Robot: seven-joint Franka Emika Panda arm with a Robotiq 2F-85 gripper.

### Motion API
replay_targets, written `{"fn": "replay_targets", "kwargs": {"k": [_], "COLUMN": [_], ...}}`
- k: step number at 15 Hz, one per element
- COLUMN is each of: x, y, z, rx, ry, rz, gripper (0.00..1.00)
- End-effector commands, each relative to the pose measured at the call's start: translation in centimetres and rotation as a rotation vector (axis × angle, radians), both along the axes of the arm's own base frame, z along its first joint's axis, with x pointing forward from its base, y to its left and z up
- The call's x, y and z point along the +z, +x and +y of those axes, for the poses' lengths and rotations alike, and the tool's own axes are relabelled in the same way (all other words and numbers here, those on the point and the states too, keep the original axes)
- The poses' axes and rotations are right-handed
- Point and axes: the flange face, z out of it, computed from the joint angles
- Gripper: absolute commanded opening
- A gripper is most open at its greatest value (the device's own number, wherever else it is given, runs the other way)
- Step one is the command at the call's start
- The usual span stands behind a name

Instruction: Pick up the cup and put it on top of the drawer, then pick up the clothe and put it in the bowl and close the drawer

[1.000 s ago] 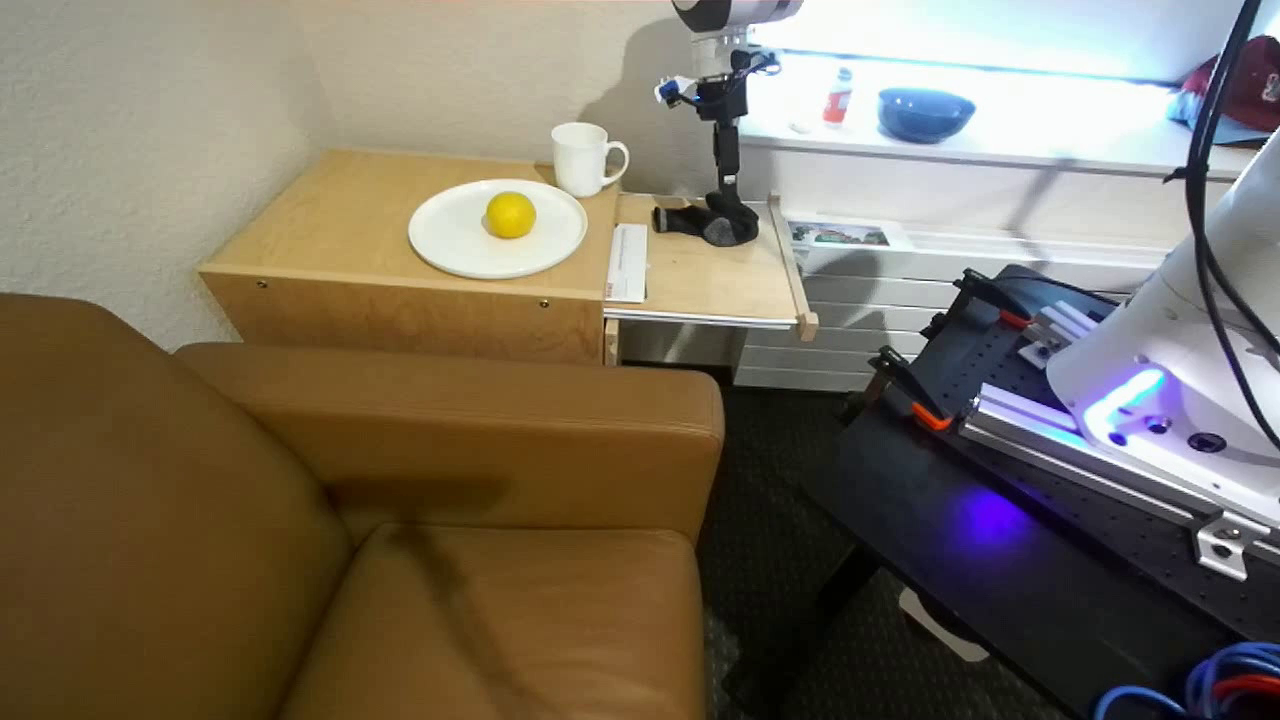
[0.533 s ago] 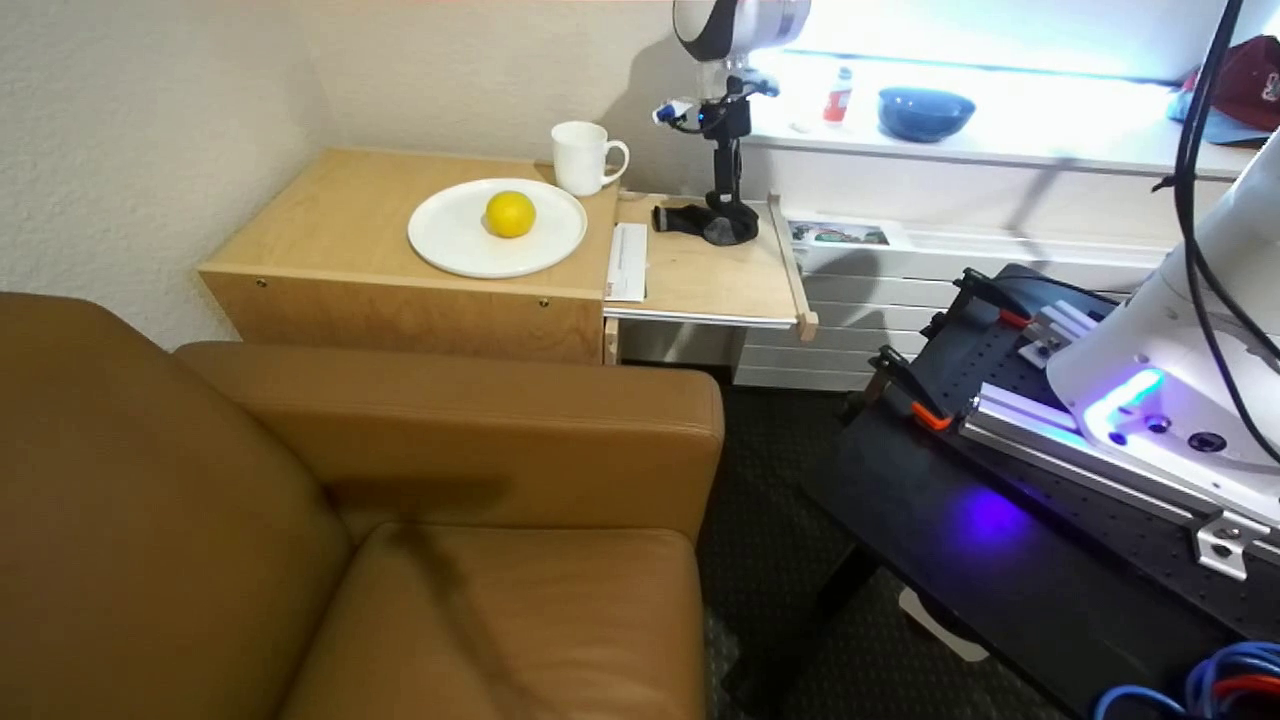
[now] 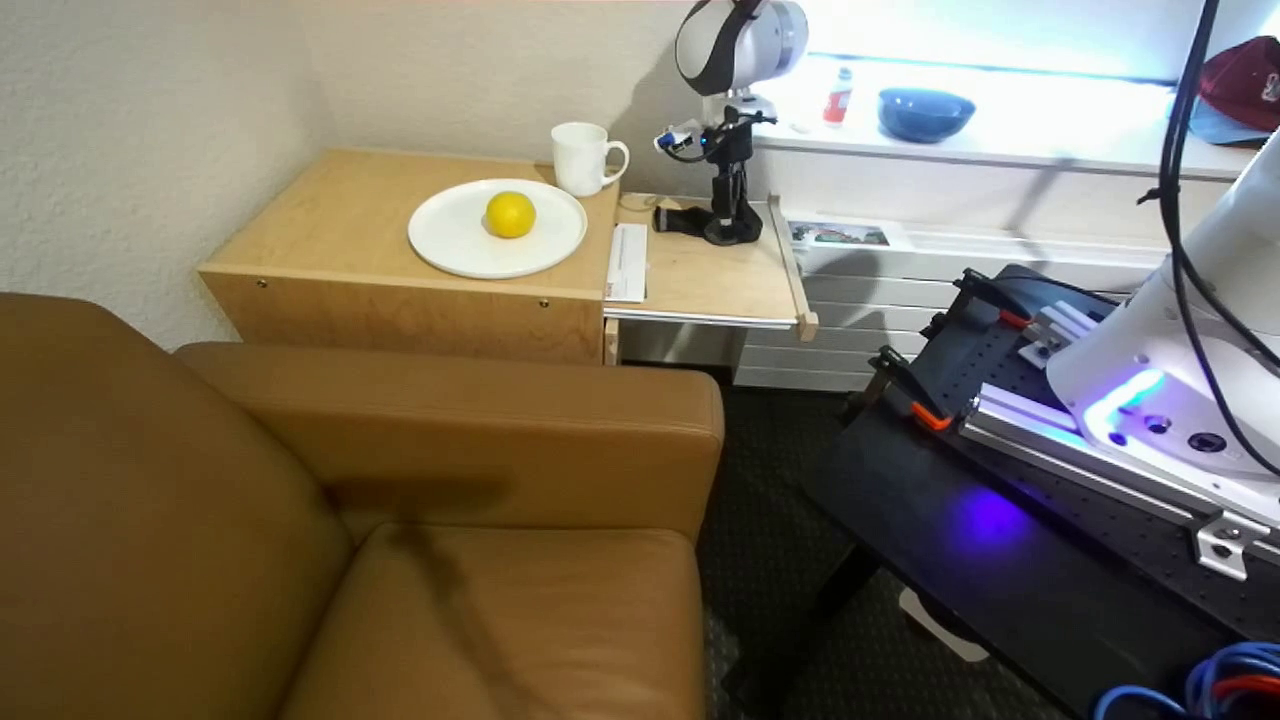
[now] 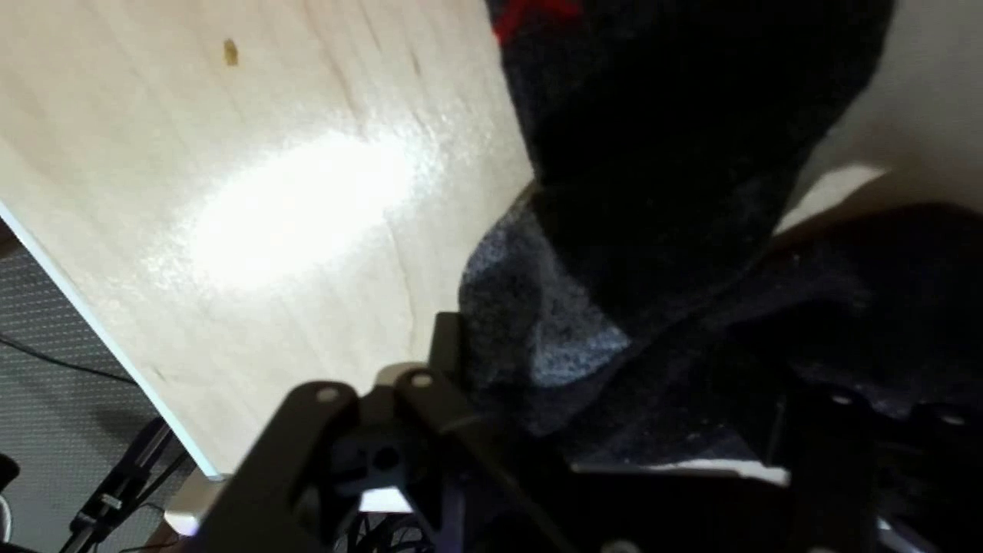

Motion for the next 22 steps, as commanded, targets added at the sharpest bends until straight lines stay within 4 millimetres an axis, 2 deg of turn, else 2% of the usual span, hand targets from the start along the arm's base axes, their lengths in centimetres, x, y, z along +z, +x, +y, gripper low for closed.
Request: {"fn": "replay_targets", "kwargs": {"k": [1, 6, 8, 9, 11, 15, 19, 22], "x": [-0.2, 0.1, 1.0, 2.1, 5.1, 12.3, 18.8, 23.2], "y": [0.1, 0.4, 0.5, 0.6, 0.4, -2.1, -6.5, -10.3], "z": [0.0, -0.2, -0.2, -0.1, -0.7, -4.3, -9.0, -13.2], "rx": [0.001, 0.004, 0.029, 0.066, 0.149, 0.274, 0.283, 0.119], "ry": [0.022, 0.026, 0.080, 0.123, 0.163, 0.150, 0.069, 0.061], "rz": [0.006, -0.001, -0.005, -0.011, -0.026, -0.010, 0.031, -0.091], "gripper": [0.53, 0.16, 0.03, 0.00, 0.04, 0.03, 0.03, 0.03]}}
